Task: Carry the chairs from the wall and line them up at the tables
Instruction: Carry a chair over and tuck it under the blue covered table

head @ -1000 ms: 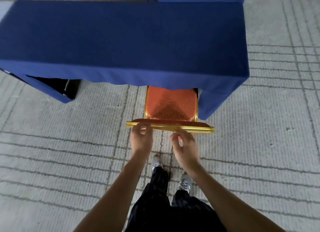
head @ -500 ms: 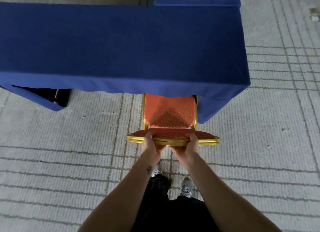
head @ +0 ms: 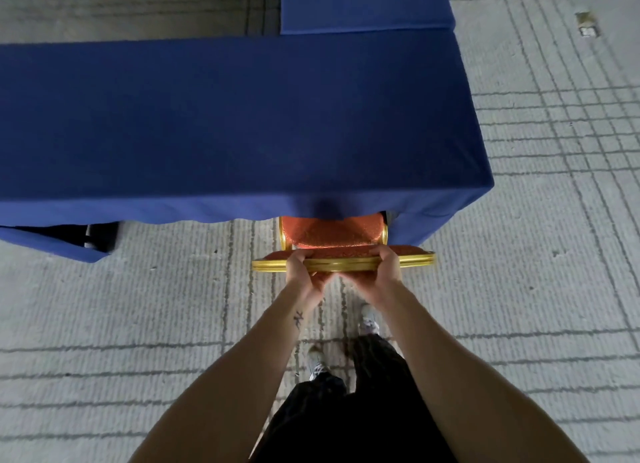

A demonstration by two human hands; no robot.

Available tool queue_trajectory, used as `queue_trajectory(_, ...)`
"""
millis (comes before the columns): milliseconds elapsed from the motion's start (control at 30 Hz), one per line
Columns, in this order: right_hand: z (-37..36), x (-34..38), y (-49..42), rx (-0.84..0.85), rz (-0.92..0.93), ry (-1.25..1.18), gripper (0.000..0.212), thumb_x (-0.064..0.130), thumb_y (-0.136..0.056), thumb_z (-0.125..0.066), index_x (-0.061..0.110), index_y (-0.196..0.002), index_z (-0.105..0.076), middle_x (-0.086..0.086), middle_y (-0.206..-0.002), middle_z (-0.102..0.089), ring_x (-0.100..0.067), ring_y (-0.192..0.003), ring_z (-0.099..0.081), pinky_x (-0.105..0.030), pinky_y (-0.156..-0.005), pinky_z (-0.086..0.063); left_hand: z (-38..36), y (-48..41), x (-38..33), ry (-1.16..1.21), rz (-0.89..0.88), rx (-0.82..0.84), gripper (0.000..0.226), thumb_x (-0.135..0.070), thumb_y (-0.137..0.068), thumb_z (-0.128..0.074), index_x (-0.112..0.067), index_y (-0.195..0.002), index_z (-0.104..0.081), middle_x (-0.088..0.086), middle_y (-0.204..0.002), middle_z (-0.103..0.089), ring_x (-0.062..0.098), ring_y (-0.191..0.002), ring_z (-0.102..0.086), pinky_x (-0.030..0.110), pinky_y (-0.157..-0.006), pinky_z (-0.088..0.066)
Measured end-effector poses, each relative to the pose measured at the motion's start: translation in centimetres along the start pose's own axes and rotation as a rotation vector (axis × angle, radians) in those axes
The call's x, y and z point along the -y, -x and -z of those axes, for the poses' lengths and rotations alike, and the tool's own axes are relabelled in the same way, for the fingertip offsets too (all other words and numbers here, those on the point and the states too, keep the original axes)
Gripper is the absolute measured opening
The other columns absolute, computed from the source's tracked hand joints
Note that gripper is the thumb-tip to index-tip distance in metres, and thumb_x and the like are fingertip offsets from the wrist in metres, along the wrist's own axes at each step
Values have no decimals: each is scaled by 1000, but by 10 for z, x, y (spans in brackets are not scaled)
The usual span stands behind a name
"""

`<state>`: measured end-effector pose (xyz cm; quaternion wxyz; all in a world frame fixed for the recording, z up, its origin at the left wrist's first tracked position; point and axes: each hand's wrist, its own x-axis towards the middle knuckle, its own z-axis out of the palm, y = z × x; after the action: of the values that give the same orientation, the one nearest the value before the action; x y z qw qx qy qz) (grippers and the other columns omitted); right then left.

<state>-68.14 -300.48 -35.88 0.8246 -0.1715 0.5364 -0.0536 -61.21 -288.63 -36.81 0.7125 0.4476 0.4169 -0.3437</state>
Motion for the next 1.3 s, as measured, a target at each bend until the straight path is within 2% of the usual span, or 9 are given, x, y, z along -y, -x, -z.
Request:
queue_trajectory(200,-28,33,-36,-16,5,14,40,22,-97,-50,-2,-127,-59,-31,-122,-66,-49,-110,-64,-66,-90,-54,-41,-22,-25,6,10,2,32,-11,-92,-53,2,-120,-62,26,-122,-68,42,-111,-68,57,-92,-58)
queue_trajectory(367,-55,63,-56,-32,2,-2,46,13,-87,-52,-5,-130,-56,-31,-126,-64,-50,-111,-62,-67,-86,-55,-77,-37,-47,-2,18,19,37,-12,-90,-54,3,-124,-60,28,-127,-65,43,-109,-68,55,-89,-59)
queue_trajectory(600,-80,87,-86,-7,-71,-35,34,5,-78,-60,-1,-112,-59,-27,-120,-65,-49,-110,-64,-64,-94,-53,-107,-59,-75,-15,19,37,42,-12,-92,-53,4,-131,-55,29,-128,-64,44,-110,-68,58,-92,-57)
queue_trajectory(867,-74,80,-94,-3,-78,8,24,19,-91,-59,5,-111,-59,-24,-123,-67,-42,-107,-68,-57,-94,-56,-95,-69,-71,-114,34,53,47,-29,-92,-59,-9,-135,-57,23,-130,-65,37,-116,-66,58,-91,-57)
queue_trajectory(933,-71,75,-91,0,-64,64,34,29,-94,-60,6,-120,-61,-23,-124,-69,-38,-106,-71,-54,-96,-56,-92,-65,-69,-189,39,49,47,-44,-94,-62,-15,-130,-59,18,-129,-66,33,-118,-64,58,-97,-53)
queue_trajectory(1067,-62,78,-75,183,-203,221,69,62,-89,-62,10,-134,-59,-20,-123,-71,-34,-119,-65,-50,-108,-47,-87,-52,-71,-256,88,100,74,-74,-87,-58,-12,-128,-52,13,-131,-62,29,-120,-60,52,-106,-46)
queue_trajectory(1133,-60,82,-70,295,-311,305,86,73,-85,-60,7,-139,-54,-21,-131,-67,-33,-126,-60,-47,-110,-46,-82,-50,-73,-279,97,118,78,-75,-86,-56,-13,-132,-46,13,-133,-57,29,-122,-55,50,-103,-43)
queue_trajectory(1200,-67,80,-66,348,-364,399,92,76,-84,-59,6,-143,-48,-20,-137,-62,-32,-128,-59,-48,-110,-46,-75,-44,-75,-292,81,153,77,-73,-90,-49,-4,-125,-53,14,-126,-62,29,-116,-57,49,-103,-42)
queue_trajectory(1300,-80,70,-61,403,-411,503,91,76,-86,-52,2,-139,-52,-17,-134,-65,-31,-128,-59,-49,-111,-44,-63,-30,-79,-243,32,128,70,-66,-96,-40,-3,-117,-64,12,-103,-69,26,-92,-61,38,-84,-47)
